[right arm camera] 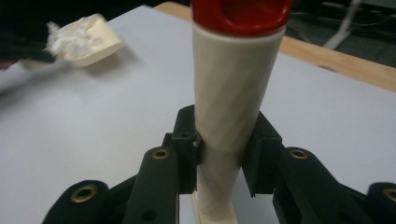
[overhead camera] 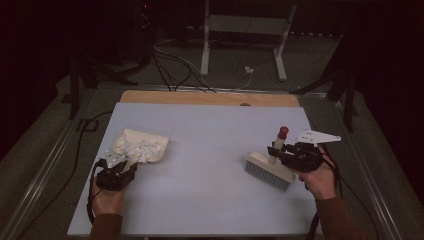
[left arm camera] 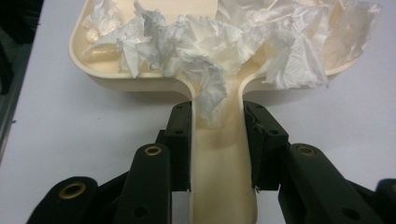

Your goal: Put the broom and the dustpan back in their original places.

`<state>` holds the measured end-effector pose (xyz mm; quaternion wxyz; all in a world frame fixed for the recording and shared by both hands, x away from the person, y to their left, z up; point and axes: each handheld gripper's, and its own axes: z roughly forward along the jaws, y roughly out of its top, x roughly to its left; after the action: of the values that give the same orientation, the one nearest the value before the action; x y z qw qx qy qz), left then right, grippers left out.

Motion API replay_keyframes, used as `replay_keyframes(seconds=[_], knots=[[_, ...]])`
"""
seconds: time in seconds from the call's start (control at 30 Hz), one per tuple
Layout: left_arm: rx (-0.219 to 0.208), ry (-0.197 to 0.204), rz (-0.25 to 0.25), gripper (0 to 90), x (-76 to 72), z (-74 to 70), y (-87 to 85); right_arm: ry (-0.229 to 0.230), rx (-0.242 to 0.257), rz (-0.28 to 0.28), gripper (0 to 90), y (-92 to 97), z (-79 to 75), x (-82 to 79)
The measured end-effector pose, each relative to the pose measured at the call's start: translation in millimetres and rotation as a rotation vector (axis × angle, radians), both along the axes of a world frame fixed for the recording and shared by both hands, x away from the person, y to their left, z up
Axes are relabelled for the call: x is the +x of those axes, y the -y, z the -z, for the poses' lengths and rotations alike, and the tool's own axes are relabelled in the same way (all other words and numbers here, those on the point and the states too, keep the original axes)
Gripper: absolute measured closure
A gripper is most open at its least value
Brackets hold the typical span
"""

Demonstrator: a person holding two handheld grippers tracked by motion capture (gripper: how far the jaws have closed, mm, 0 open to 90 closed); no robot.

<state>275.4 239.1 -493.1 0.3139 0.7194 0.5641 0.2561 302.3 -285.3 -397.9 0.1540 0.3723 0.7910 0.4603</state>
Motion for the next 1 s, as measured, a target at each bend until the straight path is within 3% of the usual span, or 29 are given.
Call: replay_keyframes(seconds=[0.13, 0.3, 0.4, 0.53, 0.73, 0.87, 1.0], knots=[[-0.001, 0.001, -0.021, 66.8, -1.2, 1.5, 0.6, -0.022, -0.012, -0.062, 69.6, 5.0, -6.1, -3.7], [0.0, -0.003, -0.042, 66.7, -2.0, 4.3, 1.5, -0.096, 0.014, -0.141, 69.6, 14.8, -9.1, -4.4], [-0.001, -0.006, -0.049, 66.7, -1.9, 4.7, 1.7, -0.163, 0.038, -0.189, 69.7, 20.9, -9.7, -1.2], [0.003, -0.011, -0.062, 66.7, -1.8, 6.4, 3.9, -0.294, 0.086, -0.253, 69.7, 27.3, -0.8, 14.8], [0.008, -0.036, -0.104, 66.7, -1.3, 13.3, 8.9, -0.394, 0.116, -0.177, 69.4, 27.9, 26.8, 53.4], [0.016, -0.054, -0.154, 66.7, -1.1, 19.7, 12.7, -0.413, 0.052, -0.075, 65.4, 20.2, 46.4, 73.9], [0.025, -0.062, -0.204, 66.6, -0.7, 25.6, 17.4, -0.408, -0.08, 0.042, 59.2, 10.7, 69.6, 86.8]])
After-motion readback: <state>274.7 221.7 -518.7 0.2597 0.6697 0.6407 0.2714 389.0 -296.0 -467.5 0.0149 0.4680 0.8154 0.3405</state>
